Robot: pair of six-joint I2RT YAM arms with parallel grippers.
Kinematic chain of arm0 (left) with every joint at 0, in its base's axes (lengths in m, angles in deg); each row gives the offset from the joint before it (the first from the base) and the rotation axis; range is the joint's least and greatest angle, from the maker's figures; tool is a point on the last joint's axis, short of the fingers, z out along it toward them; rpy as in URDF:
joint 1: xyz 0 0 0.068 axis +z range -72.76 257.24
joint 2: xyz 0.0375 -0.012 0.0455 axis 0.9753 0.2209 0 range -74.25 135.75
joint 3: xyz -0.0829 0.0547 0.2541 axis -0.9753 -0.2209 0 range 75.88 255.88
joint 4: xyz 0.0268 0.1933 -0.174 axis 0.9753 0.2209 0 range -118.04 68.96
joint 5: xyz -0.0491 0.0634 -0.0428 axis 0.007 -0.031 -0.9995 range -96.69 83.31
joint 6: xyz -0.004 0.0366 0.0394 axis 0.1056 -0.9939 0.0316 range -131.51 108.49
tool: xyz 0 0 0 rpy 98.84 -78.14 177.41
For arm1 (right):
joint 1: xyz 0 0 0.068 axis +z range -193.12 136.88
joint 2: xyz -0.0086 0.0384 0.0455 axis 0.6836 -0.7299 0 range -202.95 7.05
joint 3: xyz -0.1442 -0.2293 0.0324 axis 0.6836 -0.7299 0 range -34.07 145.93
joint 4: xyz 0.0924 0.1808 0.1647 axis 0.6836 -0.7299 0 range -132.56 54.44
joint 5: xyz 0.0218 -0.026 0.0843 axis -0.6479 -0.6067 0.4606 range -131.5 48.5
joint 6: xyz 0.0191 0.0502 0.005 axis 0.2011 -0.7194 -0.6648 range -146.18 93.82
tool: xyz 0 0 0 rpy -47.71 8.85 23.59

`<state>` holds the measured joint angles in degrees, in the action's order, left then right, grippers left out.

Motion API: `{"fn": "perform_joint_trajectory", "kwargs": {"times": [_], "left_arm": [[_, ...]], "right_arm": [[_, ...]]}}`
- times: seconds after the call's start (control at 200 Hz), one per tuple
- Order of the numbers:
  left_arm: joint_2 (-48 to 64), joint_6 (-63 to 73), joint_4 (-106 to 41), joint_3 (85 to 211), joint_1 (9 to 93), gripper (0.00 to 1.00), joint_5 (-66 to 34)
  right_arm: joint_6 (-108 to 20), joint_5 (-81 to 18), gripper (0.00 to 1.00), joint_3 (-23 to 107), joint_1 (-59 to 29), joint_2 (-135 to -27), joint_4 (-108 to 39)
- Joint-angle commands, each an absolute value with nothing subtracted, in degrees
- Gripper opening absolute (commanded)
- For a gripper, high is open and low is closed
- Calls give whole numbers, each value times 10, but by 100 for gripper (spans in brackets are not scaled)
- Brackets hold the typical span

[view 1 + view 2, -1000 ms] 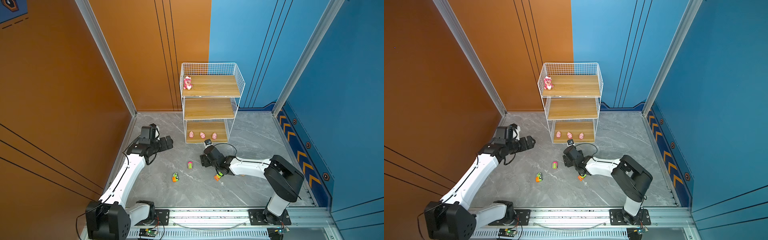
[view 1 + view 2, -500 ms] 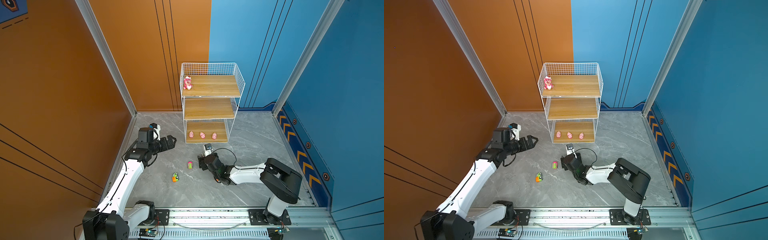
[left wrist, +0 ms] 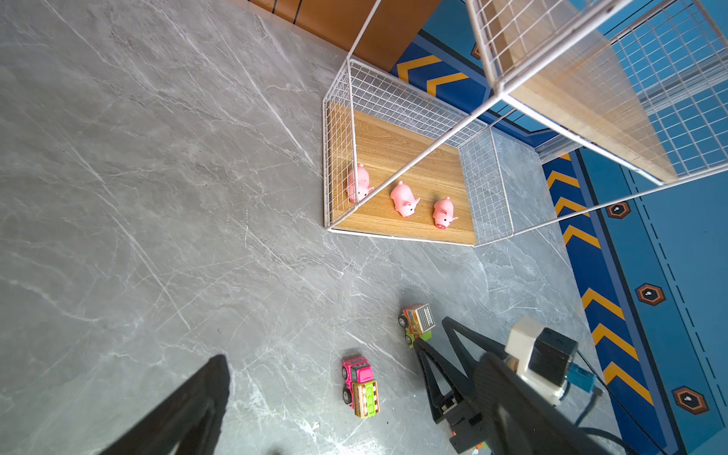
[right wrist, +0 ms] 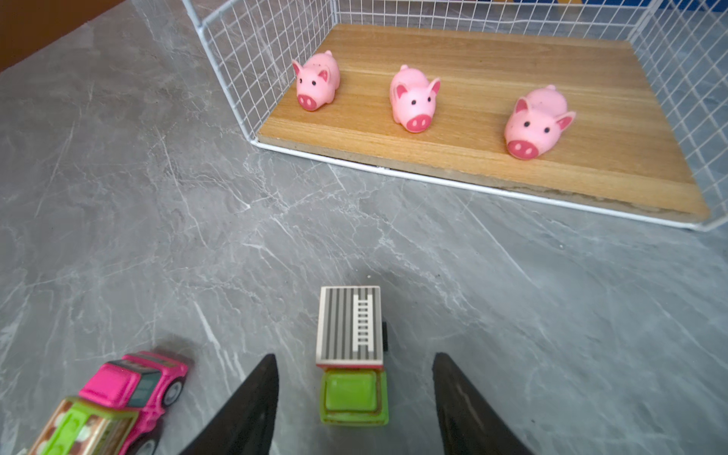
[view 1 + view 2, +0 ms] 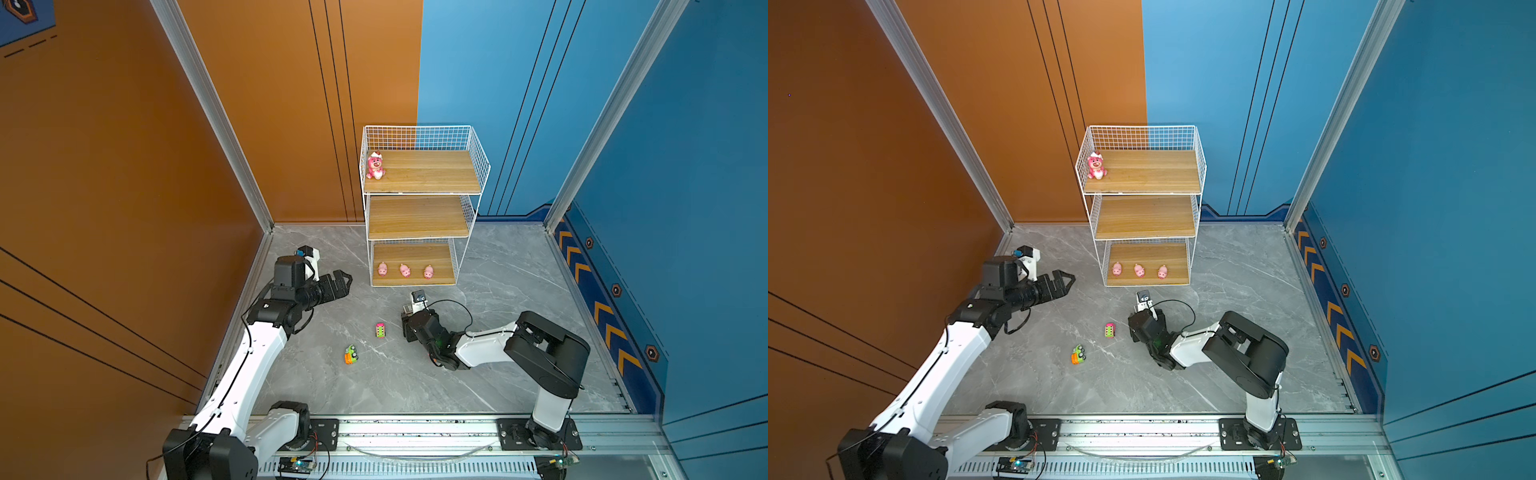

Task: Place and organize the plastic toys onto the shelf
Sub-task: 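Lift the fire truck and carry it toward the shelf with the right gripper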

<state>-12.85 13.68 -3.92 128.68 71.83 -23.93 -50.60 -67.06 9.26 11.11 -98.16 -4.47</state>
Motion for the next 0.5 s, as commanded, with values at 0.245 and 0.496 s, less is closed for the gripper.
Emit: {"fn": "perform_joint_trajectory", "kwargs": {"times": [0.245, 0.496], "left_arm": [[-125, 143, -44, 1282, 731, 98, -258], [-120, 146, -45, 1282, 736, 98, -260]], "right_arm": [[-507, -652, 52, 122, 96, -1018, -39], [-499, -649, 35, 139, 94, -1027, -40]]}}
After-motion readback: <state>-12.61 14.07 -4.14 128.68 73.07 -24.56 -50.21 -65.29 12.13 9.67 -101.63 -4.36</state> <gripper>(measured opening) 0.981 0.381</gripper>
